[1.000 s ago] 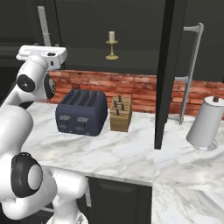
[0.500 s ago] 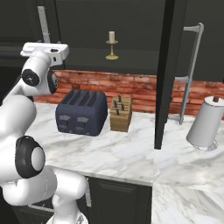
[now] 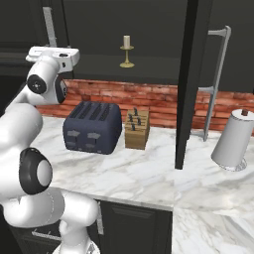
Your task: Get the candle and the liquor from the cabinet and move them to the dining counter.
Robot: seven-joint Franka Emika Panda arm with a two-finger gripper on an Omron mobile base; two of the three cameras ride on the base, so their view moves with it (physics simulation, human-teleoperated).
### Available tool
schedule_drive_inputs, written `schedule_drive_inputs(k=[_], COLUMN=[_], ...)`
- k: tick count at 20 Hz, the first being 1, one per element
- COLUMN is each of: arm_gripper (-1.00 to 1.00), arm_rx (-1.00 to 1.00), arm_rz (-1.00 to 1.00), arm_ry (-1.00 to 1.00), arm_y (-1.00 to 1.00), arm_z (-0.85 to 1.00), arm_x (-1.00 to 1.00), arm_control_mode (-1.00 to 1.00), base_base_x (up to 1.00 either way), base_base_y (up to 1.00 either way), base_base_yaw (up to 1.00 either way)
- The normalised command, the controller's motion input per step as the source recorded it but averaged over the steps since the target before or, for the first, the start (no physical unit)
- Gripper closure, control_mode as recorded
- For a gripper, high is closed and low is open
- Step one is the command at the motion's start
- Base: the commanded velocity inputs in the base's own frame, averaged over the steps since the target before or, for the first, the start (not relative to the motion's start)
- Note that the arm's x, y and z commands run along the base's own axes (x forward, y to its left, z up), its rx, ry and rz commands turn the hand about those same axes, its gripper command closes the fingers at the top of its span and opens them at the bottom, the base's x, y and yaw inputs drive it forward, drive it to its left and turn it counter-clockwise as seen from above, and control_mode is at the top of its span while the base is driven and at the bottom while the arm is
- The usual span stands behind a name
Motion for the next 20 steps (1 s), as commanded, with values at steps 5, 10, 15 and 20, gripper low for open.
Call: schedule_drive_inputs(k=[5, 10, 15, 20], arm_gripper=[1.0, 1.0, 1.0, 1.0], arm_rx=[0.0, 0.0, 0.0, 0.0], arm_rz=[0.0, 0.0, 0.0, 0.0], arm_ry=[0.0, 0.0, 0.0, 0.0], arm_y=[0.0, 0.0, 0.0, 0.01], arm_z=[0.0, 0.0, 0.0, 0.0], arm_x=[0.0, -0.01, -0.09, -0.38], arm_control_mode=[-1.0, -1.0, -1.0, -1.0], base_base_x=[0.0, 0.0, 0.0, 0.0], base_base_y=[0.0, 0.0, 0.0, 0.0], base_base_yaw=[0.0, 0.0, 0.0, 0.0])
